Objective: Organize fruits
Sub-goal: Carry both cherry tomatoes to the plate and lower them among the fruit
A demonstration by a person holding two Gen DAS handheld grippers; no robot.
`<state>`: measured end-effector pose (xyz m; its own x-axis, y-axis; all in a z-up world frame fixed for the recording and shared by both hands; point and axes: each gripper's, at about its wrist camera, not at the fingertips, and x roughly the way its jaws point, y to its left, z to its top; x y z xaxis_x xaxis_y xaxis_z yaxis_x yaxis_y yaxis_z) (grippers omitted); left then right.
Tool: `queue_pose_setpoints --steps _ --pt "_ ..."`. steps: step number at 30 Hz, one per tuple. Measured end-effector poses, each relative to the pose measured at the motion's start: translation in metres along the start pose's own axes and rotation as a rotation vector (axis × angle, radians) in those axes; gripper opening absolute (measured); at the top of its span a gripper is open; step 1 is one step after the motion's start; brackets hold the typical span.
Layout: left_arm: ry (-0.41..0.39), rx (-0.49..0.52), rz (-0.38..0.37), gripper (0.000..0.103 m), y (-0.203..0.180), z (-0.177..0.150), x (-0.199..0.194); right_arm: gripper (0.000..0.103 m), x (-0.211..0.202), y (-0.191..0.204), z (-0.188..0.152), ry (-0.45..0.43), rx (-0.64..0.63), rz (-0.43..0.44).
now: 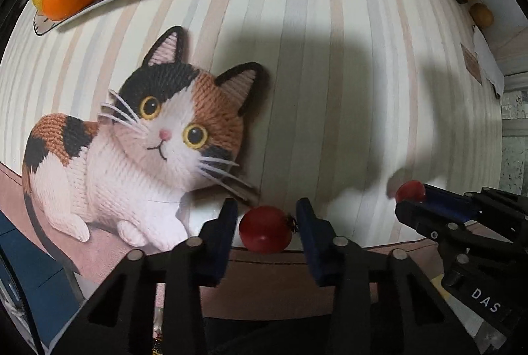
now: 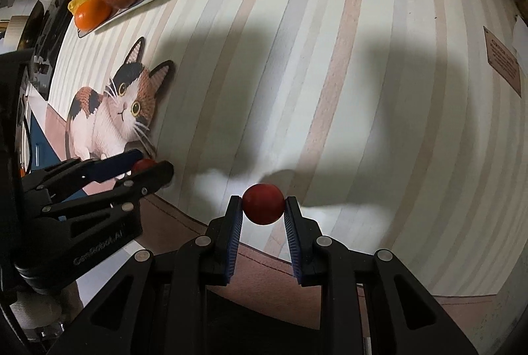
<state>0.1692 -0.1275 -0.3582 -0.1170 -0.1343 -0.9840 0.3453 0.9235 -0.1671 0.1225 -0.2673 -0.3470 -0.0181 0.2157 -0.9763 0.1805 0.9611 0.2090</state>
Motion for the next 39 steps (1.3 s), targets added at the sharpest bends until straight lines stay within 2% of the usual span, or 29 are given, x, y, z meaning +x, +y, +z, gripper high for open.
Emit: queue_pose_setpoints --steps 6,13,18,23,25,29,33,39 --pt "-0.018 -0.023 -0.017 0.029 0.009 0.003 -0.008 0.028 -0.002 0.005 0.005 -0.015 -0.006 0.001" --pt "-0.077 -0.154 -0.138 0.029 0.053 0.016 -0.057 0.028 -0.021 0.010 0.026 -0.075 0.001 0.065" --pt "-0.146 -0.248 -0.213 0.029 0.093 0.038 -0.101 0.028 -0.037 0.032 0.059 -0.131 -0.014 0.156" --pt "-0.179 -0.338 -0.279 0.029 0.134 0.059 -0.116 0.028 -0.044 0.069 0.103 -0.204 -0.032 0.249" --pt "-0.184 -0.373 -0.300 0.029 0.147 0.073 -0.114 0.028 -0.039 0.084 0.119 -0.230 -0.033 0.285" --pt "-0.181 -0.469 -0.368 0.029 0.173 0.096 -0.099 0.028 -0.019 0.104 0.144 -0.239 -0.034 0.302" --pt "-0.206 -0.520 -0.348 0.029 0.186 0.108 -0.091 0.028 0.002 0.113 0.153 -0.232 -0.024 0.308" --pt "-0.218 -0.508 -0.300 0.029 0.190 0.113 -0.086 0.028 0.014 0.119 0.159 -0.245 -0.031 0.295"
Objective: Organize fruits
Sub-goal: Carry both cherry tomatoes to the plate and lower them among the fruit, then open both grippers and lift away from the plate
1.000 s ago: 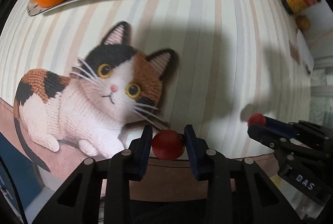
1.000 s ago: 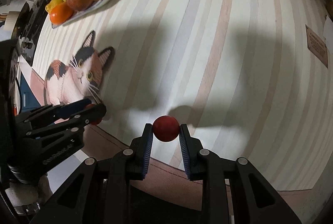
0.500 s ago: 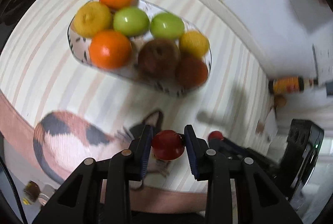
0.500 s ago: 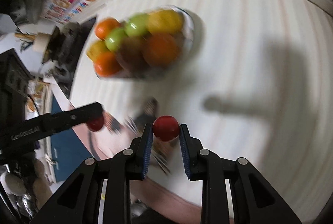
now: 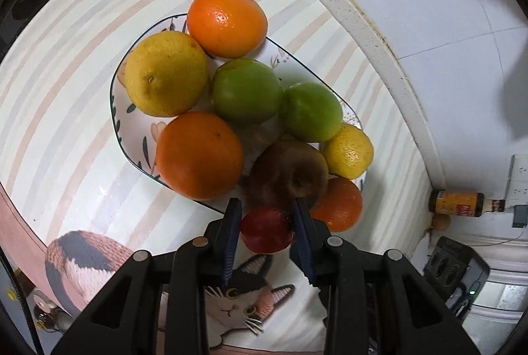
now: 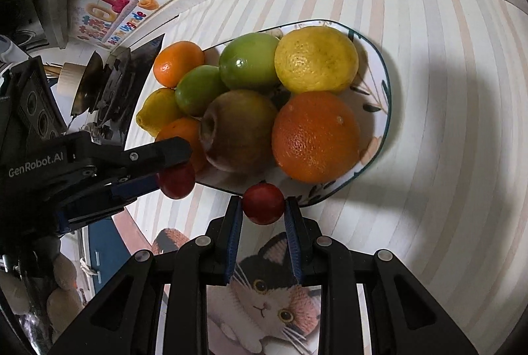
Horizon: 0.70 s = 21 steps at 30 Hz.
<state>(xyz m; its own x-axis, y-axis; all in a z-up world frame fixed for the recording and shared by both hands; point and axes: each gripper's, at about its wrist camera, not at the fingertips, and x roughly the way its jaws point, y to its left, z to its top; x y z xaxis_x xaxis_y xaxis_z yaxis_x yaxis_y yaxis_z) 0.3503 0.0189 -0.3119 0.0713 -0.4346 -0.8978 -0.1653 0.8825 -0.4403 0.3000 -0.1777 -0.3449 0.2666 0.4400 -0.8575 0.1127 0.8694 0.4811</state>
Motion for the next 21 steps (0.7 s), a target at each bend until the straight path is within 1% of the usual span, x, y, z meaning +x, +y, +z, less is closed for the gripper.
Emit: queue_pose_setpoints --steps 4,6,9,11,13,14,15,21 --pt "-0.011 0.022 0.027 0.029 -0.007 0.004 0.011 0.028 0.003 0.001 0.003 -0.008 -0.012 -0.012" --pt "-0.017 0.035 0.047 0.030 -0.007 0.004 0.012 0.029 0.003 0.001 0.004 -0.009 -0.015 -0.016" --pt "-0.030 0.044 0.057 0.030 -0.009 0.004 0.012 0.030 0.003 0.001 0.006 -0.009 -0.009 -0.018" --pt "-0.030 0.047 0.065 0.030 -0.012 0.005 0.014 0.036 0.002 0.002 0.006 -0.012 -0.003 -0.015" --pt "-0.032 0.054 0.073 0.031 -0.013 0.004 0.014 0.050 0.000 0.003 0.006 -0.019 -0.008 -0.019" --pt "-0.034 0.057 0.076 0.031 -0.013 0.004 0.014 0.053 -0.002 0.004 0.004 -0.023 -0.011 -0.024" --pt "-0.037 0.064 0.082 0.031 -0.014 0.004 0.014 0.055 -0.003 0.005 0.004 -0.024 -0.015 -0.027" --pt "-0.037 0.073 0.100 0.036 -0.017 0.002 0.015 0.055 -0.009 0.007 0.001 -0.034 -0.022 -0.028"
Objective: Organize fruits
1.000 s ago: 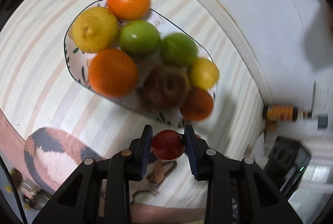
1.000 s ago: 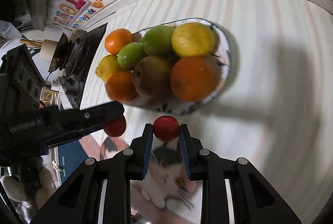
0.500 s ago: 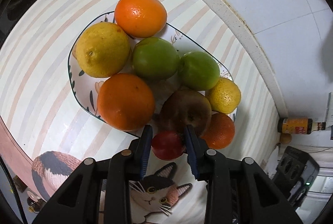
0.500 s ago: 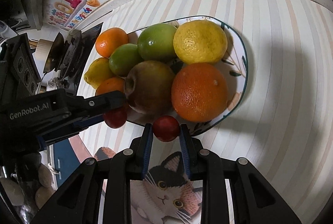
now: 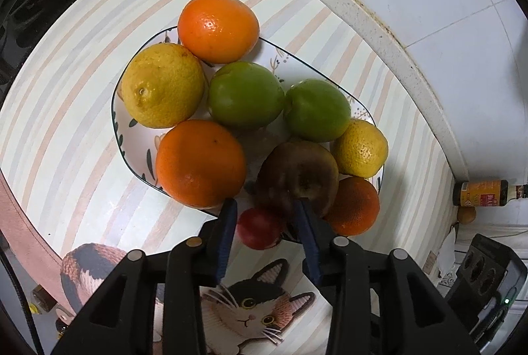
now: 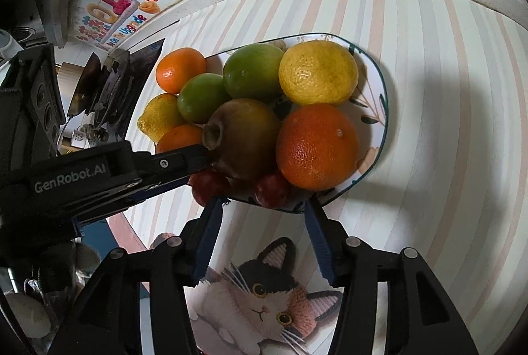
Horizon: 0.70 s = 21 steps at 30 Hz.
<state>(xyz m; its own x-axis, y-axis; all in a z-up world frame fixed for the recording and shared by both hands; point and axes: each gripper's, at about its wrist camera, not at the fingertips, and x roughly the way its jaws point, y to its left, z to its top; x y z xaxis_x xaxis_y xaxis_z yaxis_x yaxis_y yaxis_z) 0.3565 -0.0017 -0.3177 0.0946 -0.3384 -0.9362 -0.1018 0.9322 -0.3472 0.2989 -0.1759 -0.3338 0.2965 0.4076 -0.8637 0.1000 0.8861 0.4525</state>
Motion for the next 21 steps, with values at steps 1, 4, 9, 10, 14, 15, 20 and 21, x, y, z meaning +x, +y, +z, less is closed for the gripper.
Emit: queue_pose_setpoints --steps 1,4,9,10,14,15,20,21 --pt "0.000 0.001 0.004 0.036 0.000 0.000 0.000 0.055 -0.001 0.000 -0.001 0.000 0.000 -0.005" --pt "-0.005 0.006 0.022 0.037 0.000 -0.002 -0.003 0.055 -0.008 -0.002 -0.005 -0.007 -0.004 -0.006" --pt "-0.081 0.070 0.118 0.048 -0.005 -0.013 -0.022 0.090 -0.035 0.000 -0.010 -0.054 -0.035 -0.103" --pt "-0.100 0.086 0.147 0.052 -0.006 -0.016 -0.027 0.093 -0.041 0.000 -0.010 -0.061 -0.044 -0.132" --pt "-0.178 0.141 0.263 0.076 -0.007 -0.032 -0.046 0.097 -0.066 0.005 -0.011 -0.106 -0.092 -0.263" --pt "-0.190 0.152 0.287 0.079 -0.007 -0.036 -0.049 0.098 -0.071 0.007 -0.011 -0.118 -0.104 -0.275" --pt "-0.253 0.170 0.370 0.098 -0.008 -0.059 -0.066 0.098 -0.097 0.021 -0.016 -0.158 -0.190 -0.333" --pt "-0.268 0.168 0.379 0.098 -0.009 -0.064 -0.071 0.098 -0.101 0.023 -0.018 -0.164 -0.202 -0.334"
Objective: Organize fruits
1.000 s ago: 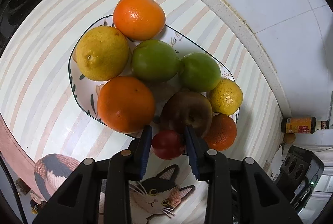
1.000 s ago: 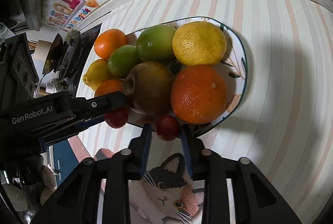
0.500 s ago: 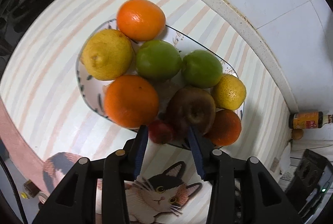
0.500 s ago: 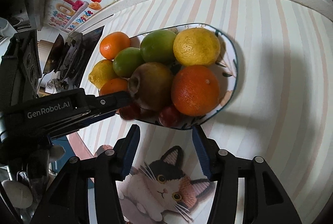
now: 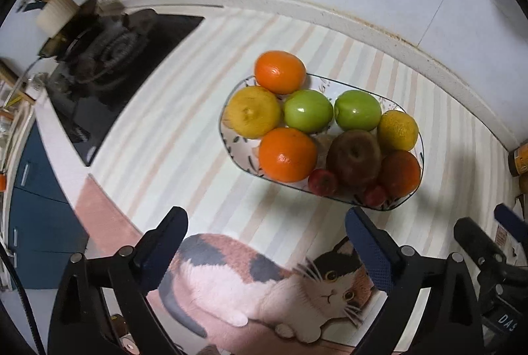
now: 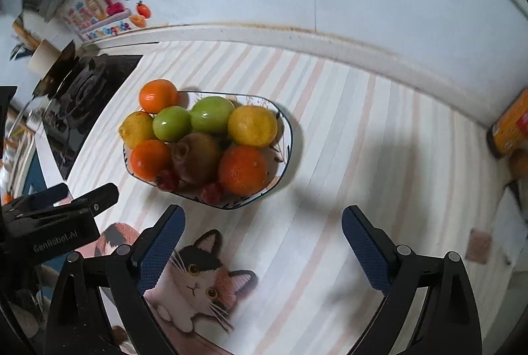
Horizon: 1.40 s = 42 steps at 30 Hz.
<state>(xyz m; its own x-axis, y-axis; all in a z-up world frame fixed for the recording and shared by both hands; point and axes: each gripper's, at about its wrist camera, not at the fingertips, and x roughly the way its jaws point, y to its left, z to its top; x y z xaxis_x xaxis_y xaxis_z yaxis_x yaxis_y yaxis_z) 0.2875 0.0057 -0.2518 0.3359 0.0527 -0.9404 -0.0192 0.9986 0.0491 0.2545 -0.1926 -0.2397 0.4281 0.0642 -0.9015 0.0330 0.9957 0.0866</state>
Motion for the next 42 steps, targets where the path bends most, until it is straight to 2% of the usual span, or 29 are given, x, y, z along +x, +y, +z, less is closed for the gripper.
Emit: queue_pose_setpoints --steps 8,13,21,31,42 --pt "-0.070 -0.066 -0.013 0.098 0.006 -0.027 -0.055 0.098 -0.060 0.003 -0.013 -0.060 -0.064 0.017" --pt "-0.149 -0.094 -0.017 0.098 0.009 -0.051 -0.105 0.098 -0.111 0.006 -0.030 -0.116 -0.082 0.021" --pt "-0.267 -0.084 -0.012 0.098 0.021 -0.098 -0.192 0.098 -0.212 0.019 -0.076 -0.234 -0.102 0.018" --pt "-0.358 -0.052 -0.047 0.098 0.035 -0.153 -0.272 0.099 -0.309 0.032 -0.134 -0.324 -0.091 0.012" --pt "-0.406 -0.054 -0.065 0.098 0.032 -0.178 -0.312 0.099 -0.359 0.025 -0.153 -0.371 -0.107 0.030"
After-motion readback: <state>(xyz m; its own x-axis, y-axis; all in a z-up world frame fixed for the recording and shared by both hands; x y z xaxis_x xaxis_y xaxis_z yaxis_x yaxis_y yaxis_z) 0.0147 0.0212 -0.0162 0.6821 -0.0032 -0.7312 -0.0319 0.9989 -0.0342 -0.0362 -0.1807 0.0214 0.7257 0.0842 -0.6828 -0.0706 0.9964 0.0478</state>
